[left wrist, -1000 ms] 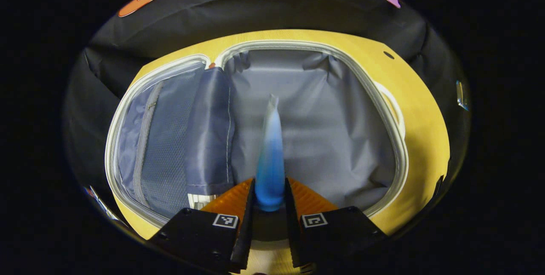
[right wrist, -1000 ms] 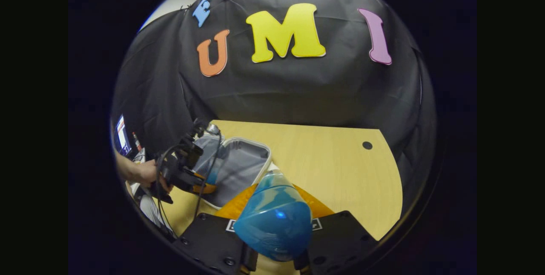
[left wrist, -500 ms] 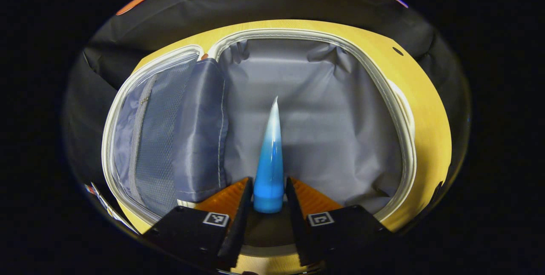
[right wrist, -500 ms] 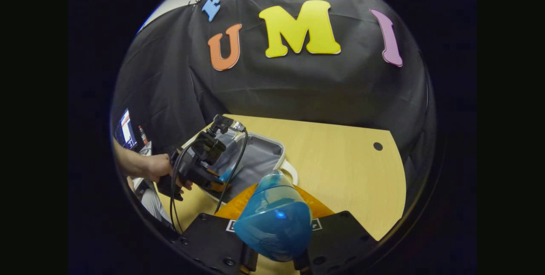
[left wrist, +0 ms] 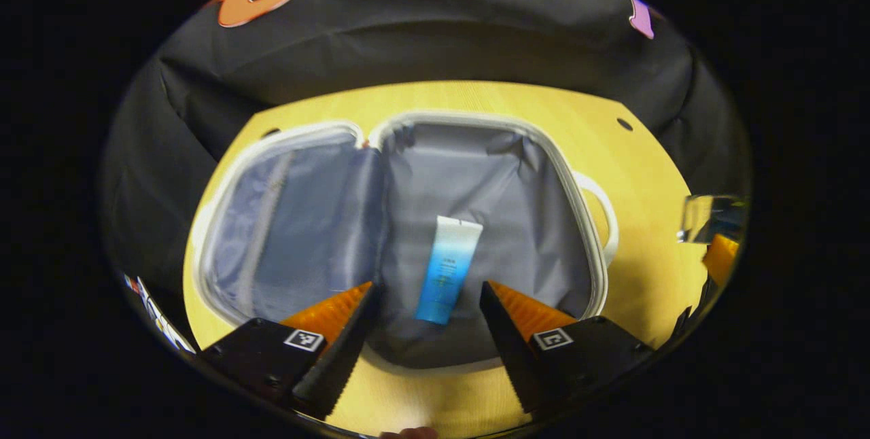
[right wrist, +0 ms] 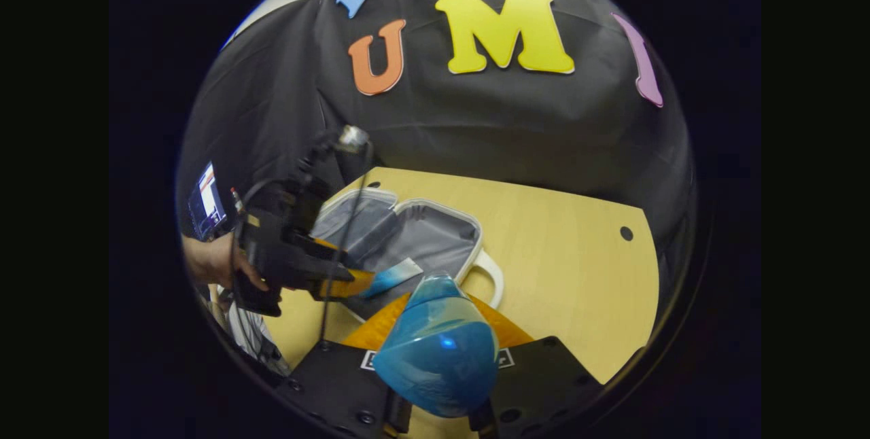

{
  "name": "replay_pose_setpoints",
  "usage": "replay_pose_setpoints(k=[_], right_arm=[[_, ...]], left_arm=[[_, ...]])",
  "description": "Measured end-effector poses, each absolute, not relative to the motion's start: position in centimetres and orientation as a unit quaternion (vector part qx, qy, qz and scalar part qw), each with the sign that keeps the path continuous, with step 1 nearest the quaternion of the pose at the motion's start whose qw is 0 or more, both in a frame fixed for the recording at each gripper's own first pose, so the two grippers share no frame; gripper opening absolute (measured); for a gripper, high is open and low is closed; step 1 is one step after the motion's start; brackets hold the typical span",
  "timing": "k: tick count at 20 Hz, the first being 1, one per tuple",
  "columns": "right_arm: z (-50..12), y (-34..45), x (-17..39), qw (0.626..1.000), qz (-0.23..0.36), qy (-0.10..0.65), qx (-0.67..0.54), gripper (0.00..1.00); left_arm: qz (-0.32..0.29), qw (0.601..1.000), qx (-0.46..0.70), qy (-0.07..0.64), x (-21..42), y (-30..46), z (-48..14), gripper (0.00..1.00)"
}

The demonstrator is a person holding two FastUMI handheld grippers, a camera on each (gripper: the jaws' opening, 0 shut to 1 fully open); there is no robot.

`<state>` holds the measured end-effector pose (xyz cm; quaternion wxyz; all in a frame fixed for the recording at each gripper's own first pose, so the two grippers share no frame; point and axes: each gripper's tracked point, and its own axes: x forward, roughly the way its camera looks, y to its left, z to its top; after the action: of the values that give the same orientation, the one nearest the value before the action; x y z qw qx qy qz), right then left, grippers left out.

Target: First open the suitcase, pack the skin care products into it, and then close the suitcase.

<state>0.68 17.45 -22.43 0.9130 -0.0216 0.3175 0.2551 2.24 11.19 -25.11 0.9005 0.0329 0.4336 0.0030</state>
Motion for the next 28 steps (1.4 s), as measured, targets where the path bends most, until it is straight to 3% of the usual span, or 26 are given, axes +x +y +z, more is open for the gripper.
replay_pose_setpoints(k=[4, 13, 20, 28], right_arm=[[-25.0, 22.2, 1.2, 0.897, 0.285, 0.338, -0.017, 0.28], [-32.4, 28.1, 0.9, 0.854, 0.289, 0.433, -0.017, 0.27], [-35.8, 28.3, 0.2, 0.797, 0.284, 0.533, -0.016, 0.27], [-36.1, 28.3, 2.6, 0.806, 0.241, 0.540, 0.009, 0.27]], left_arm=[[0.054, 0.926, 0.003, 0.374, -0.7, 15.8, -21.7, 0.98], [0.143, 0.911, -0.071, 0.380, -9.1, 25.1, -22.0, 0.98], [0.149, 0.911, -0.102, 0.370, -8.8, 26.6, -21.8, 0.98], [0.139, 0.912, -0.115, 0.368, -7.9, 26.4, -21.6, 0.98]])
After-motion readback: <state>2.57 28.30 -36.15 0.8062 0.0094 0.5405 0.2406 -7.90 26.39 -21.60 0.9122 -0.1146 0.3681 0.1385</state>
